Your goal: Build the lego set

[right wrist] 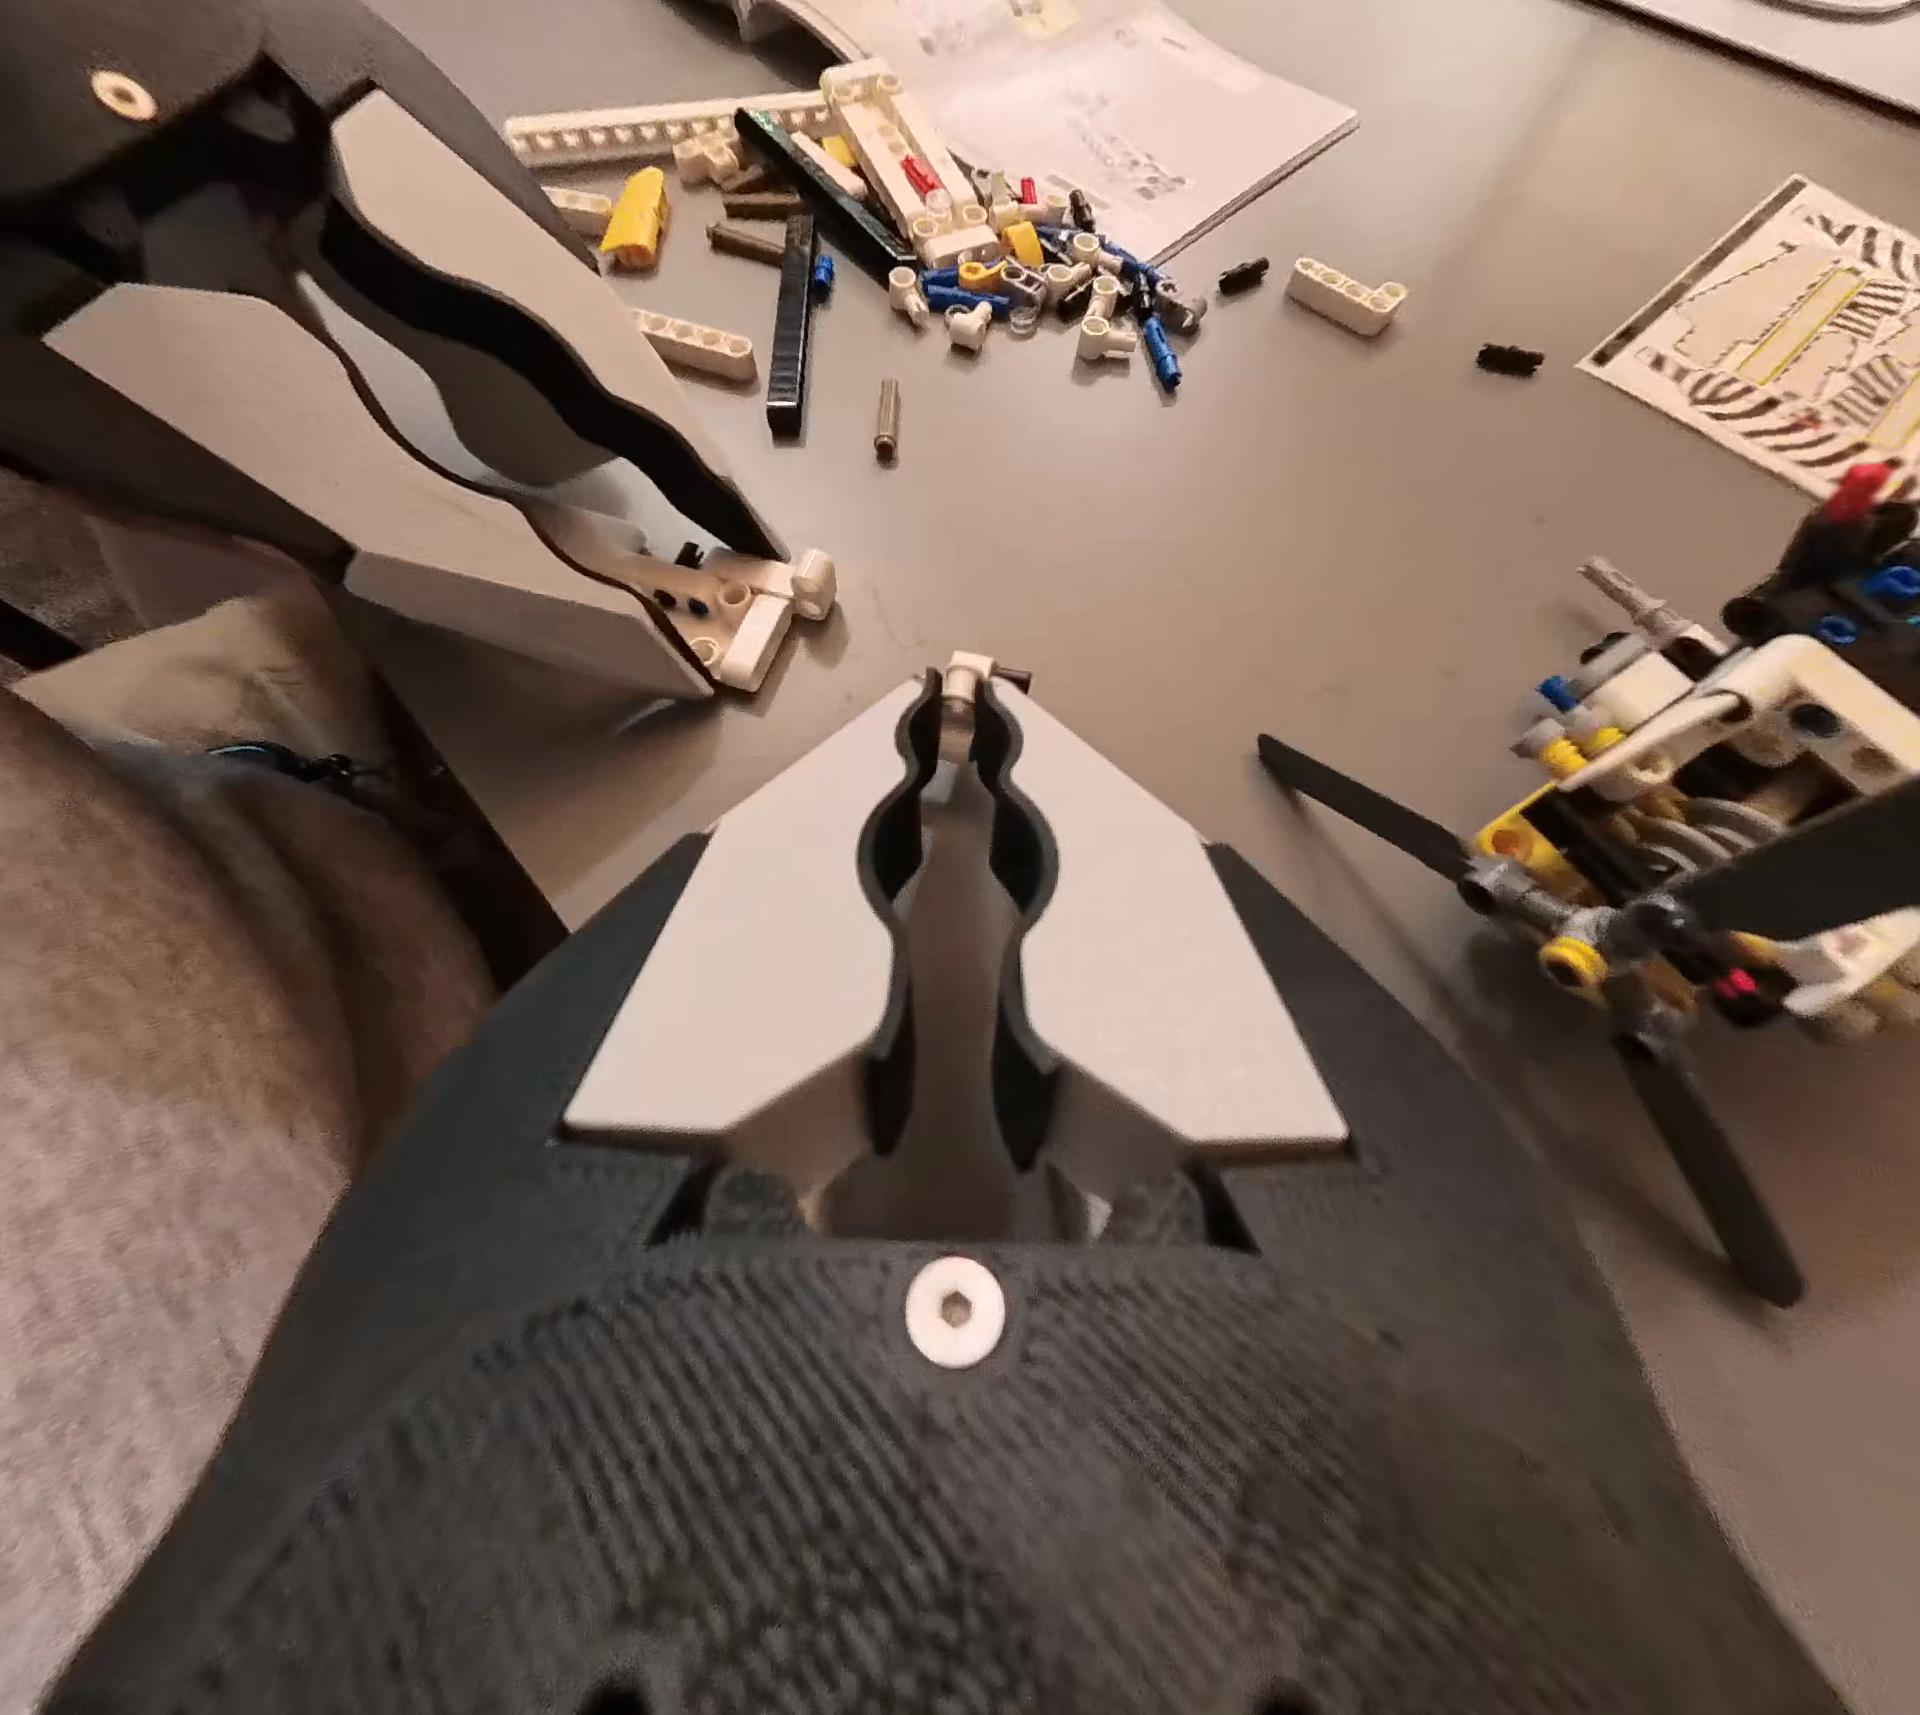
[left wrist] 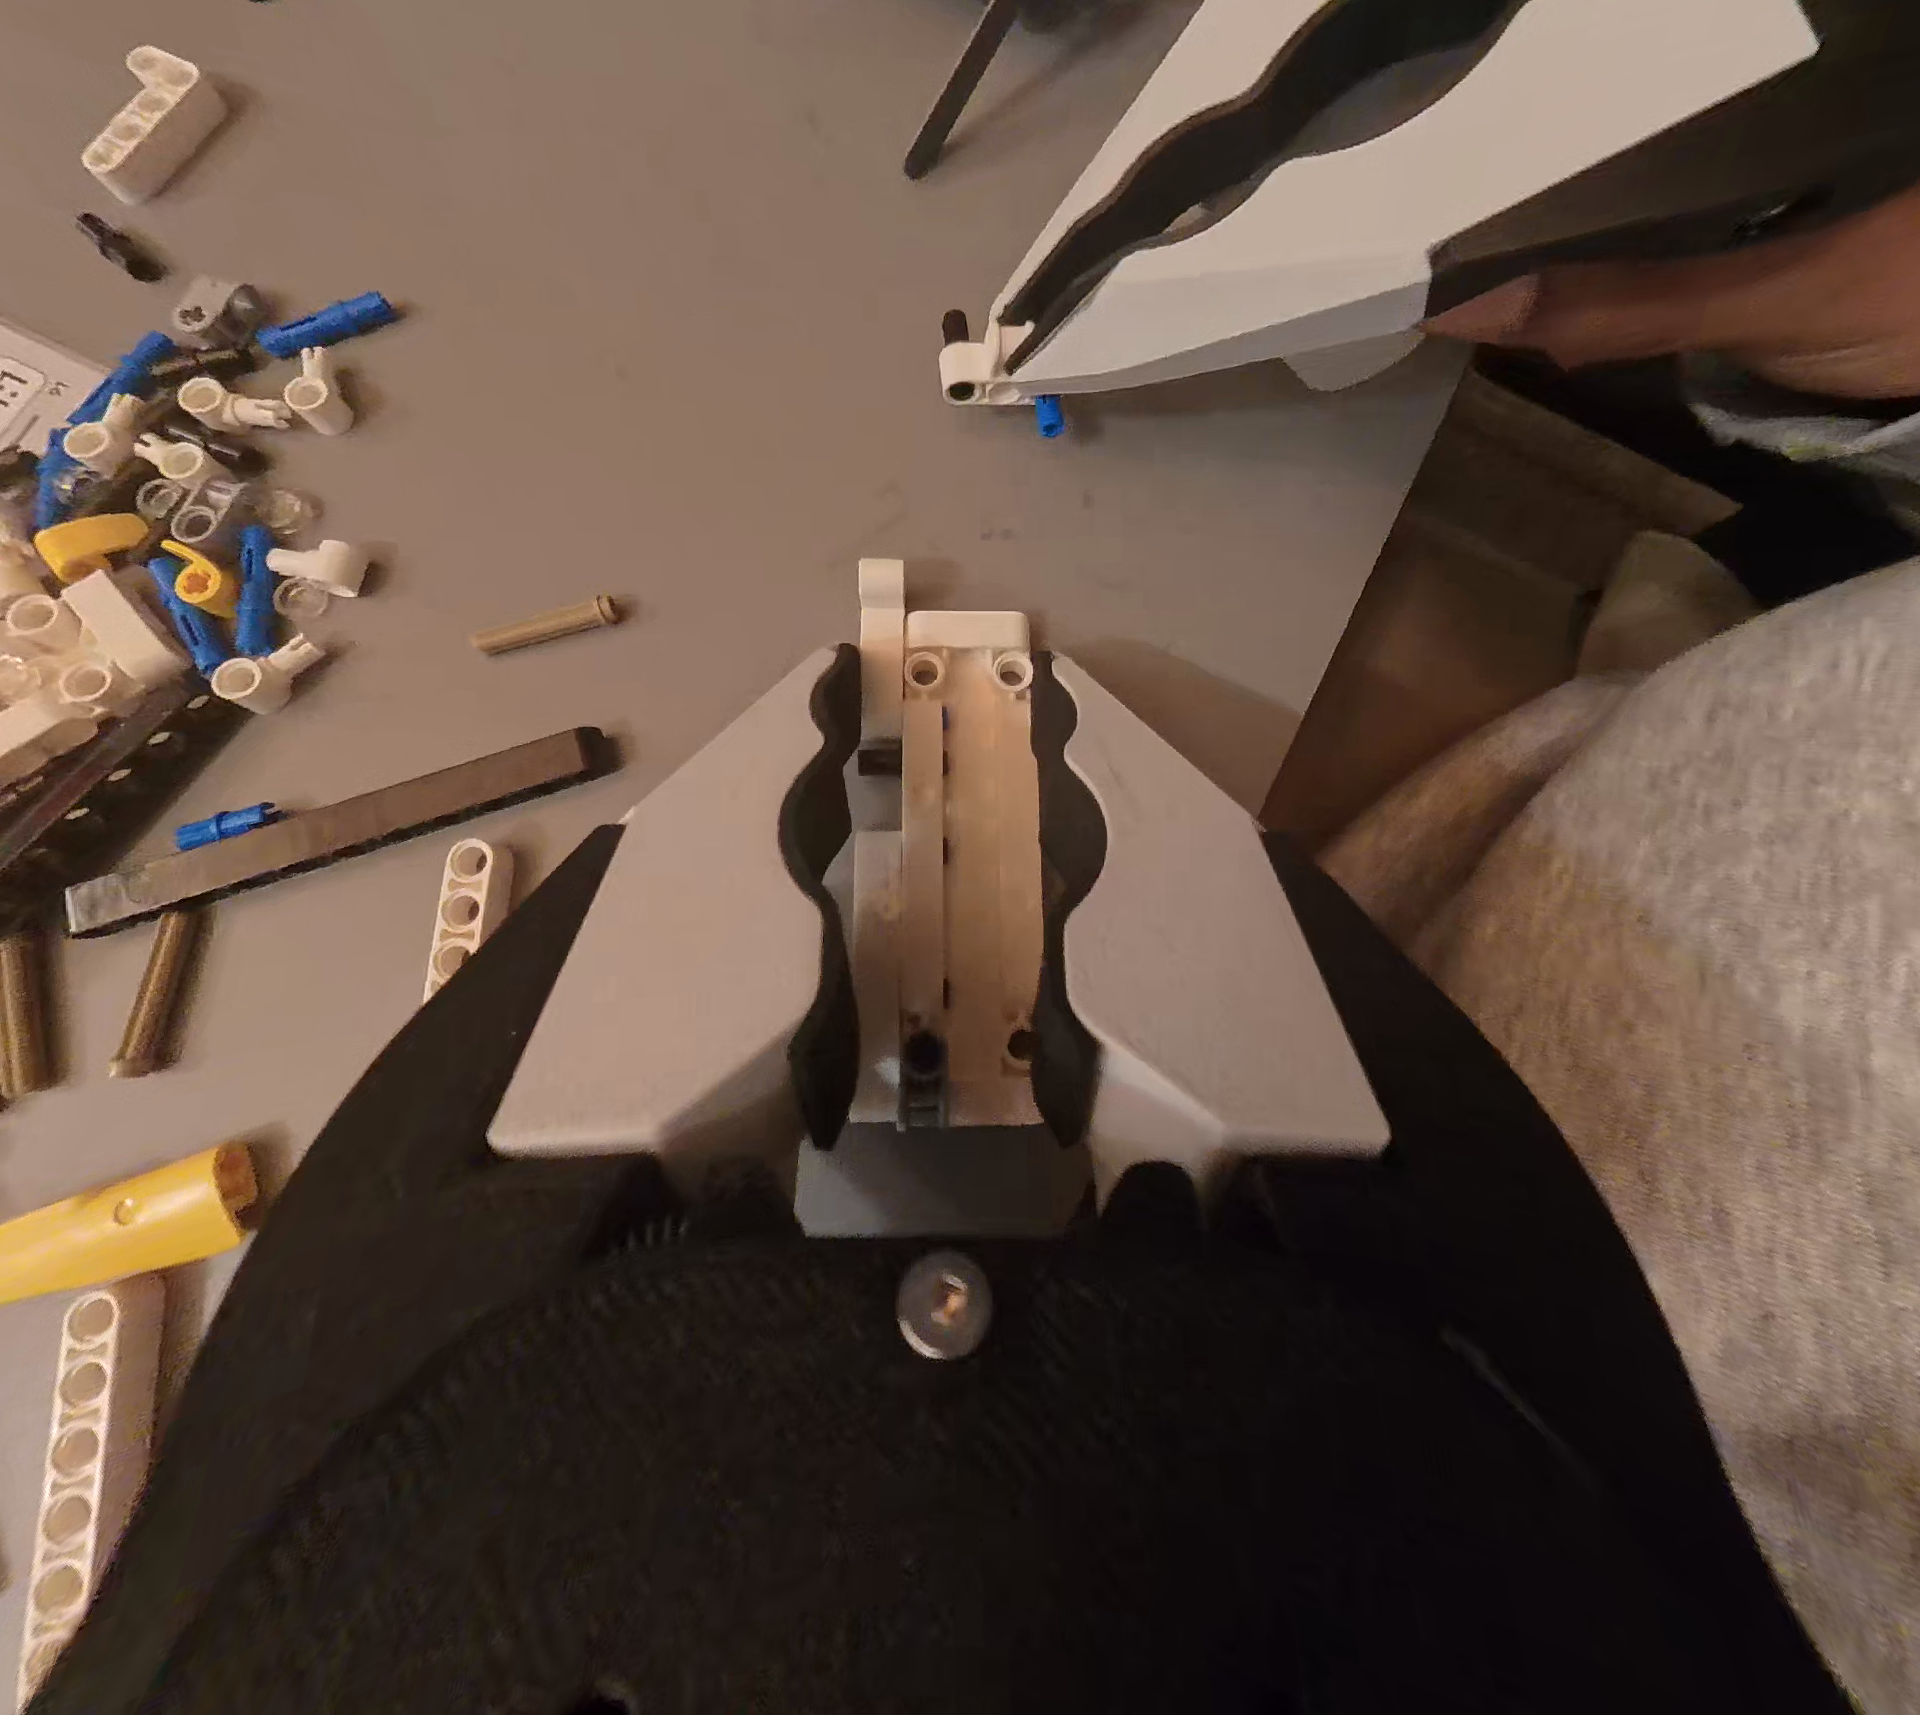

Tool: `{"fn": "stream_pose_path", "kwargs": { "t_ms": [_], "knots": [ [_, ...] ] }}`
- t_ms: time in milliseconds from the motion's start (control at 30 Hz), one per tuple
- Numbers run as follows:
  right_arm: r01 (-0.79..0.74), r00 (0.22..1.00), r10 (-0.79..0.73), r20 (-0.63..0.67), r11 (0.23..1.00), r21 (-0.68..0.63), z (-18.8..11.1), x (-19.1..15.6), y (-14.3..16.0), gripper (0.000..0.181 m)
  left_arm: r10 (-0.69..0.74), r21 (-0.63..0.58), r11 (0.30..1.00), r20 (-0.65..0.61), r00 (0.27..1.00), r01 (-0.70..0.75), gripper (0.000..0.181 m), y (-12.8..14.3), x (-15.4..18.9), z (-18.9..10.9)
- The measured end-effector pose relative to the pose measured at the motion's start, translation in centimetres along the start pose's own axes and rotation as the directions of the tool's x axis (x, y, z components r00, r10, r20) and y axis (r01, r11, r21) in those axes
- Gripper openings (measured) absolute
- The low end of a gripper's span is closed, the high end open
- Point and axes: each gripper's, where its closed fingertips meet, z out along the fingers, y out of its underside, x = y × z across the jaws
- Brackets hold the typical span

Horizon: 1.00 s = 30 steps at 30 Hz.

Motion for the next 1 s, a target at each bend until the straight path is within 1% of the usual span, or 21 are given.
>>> {"fn": "stream_pose_path", "kwargs": {
  "t_ms": [100, 133, 233, 300, 367, 433, 500, 533, 633, 700, 767, 833, 867, 900, 933, 967, 1000],
  "knots": [
    [-0.030, 0.999, 0.030, 0.026, 0.999, 0.035, -0.2, -0.1, -0.4, 0.005, -0.033, 0.003, 0.999, -0.039, 0.999, 0.033, 0.034, -0.3, 0.0, 0.0],
    [-0.046, 0.998, 0.044, 0.037, 0.998, 0.042, -0.3, -0.2, -0.5, 0.005, -0.034, 0.008, 0.999, -0.043, 0.998, 0.034, 0.036, -0.5, -0.1, 0.0],
    [-0.064, 0.997, 0.062, 0.041, 0.997, 0.049, -0.3, -0.1, -0.7, 0.005, -0.019, 0.034, 0.999, -0.005, 1.000, 0.020, 0.052, -0.9, -0.9, -0.4],
    [-0.052, 0.998, 0.050, 0.039, 0.997, 0.053, -0.4, -0.2, -0.7, 0.005, -0.040, 0.073, 0.997, 0.022, 0.999, 0.038, 0.055, -1.5, -1.5, -1.1],
    [-0.032, 0.999, 0.028, 0.043, 0.996, 0.082, -0.6, -0.5, -1.3, 0.005, -0.092, 0.146, 0.985, 0.004, 0.996, 0.090, 0.055, -2.5, -1.6, -2.2],
    [-0.036, 0.998, 0.029, 0.056, 0.989, 0.140, -1.0, -0.9, -2.4, 0.006, -0.140, 0.222, 0.964, -0.054, 0.989, 0.149, 0.053, -3.5, -1.2, -3.2],
    [-0.072, 0.995, 0.055, 0.085, 0.975, 0.212, -1.4, -1.3, -3.8, 0.005, -0.186, 0.269, 0.939, -0.129, 0.974, 0.215, 0.050, -4.1, -0.3, -3.9],
    [-0.088, 0.992, 0.062, 0.112, 0.966, 0.244, -1.6, -1.7, -4.5, 0.005, -0.216, 0.284, 0.924, -0.165, 0.962, 0.256, 0.046, -4.4, 0.0, -4.1],
    [-0.057, 0.986, 0.006, 0.164, 0.951, 0.304, -2.0, -3.1, -5.7, 0.006, -0.312, 0.305, 0.860, -0.321, 0.894, 0.410, 0.045, -5.0, 0.8, -4.7],
    [-0.060, 0.974, -0.017, 0.225, 0.942, 0.330, -2.5, -4.3, -6.4, 0.006, -0.329, 0.324, 0.816, -0.422, 0.845, 0.480, 0.045, -5.6, 1.2, -5.7],
    [-0.164, 0.947, 0.046, 0.318, 0.920, 0.357, -3.3, -4.8, -7.4, 0.006, -0.282, 0.361, 0.798, -0.483, 0.829, 0.482, 0.042, -6.1, 1.9, -6.8],
    [-0.328, 0.891, 0.161, 0.425, 0.875, 0.355, -4.0, -4.7, -8.3, 0.005, -0.223, 0.402, 0.796, -0.502, 0.836, 0.454, 0.041, -6.4, 2.7, -7.6],
    [-0.390, 0.868, 0.214, 0.448, 0.852, 0.348, -4.1, -4.3, -8.6, 0.005, -0.215, 0.405, 0.796, -0.506, 0.836, 0.450, 0.038, -6.5, 2.9, -7.8],
    [-0.404, 0.871, 0.239, 0.429, 0.845, 0.350, -4.1, -3.8, -8.5, 0.005, -0.218, 0.399, 0.793, -0.518, 0.827, 0.459, 0.037, -6.5, 3.1, -7.8],
    [-0.368, 0.893, 0.220, 0.392, 0.858, 0.359, -3.9, -3.7, -8.3, 0.004, -0.237, 0.390, 0.782, -0.534, 0.812, 0.485, 0.036, -6.6, 3.1, -7.9],
    [-0.302, 0.919, 0.169, 0.355, 0.881, 0.363, -3.7, -4.0, -8.1, 0.005, -0.271, 0.381, 0.758, -0.554, 0.787, 0.529, 0.034, -6.7, 2.8, -7.9],
    [-0.225, 0.941, 0.106, 0.321, 0.905, 0.362, -3.5, -4.5, -7.9, 0.005, -0.304, 0.370, 0.721, -0.590, 0.748, 0.586, 0.032, -7.0, 2.6, -8.0]
  ]
}}
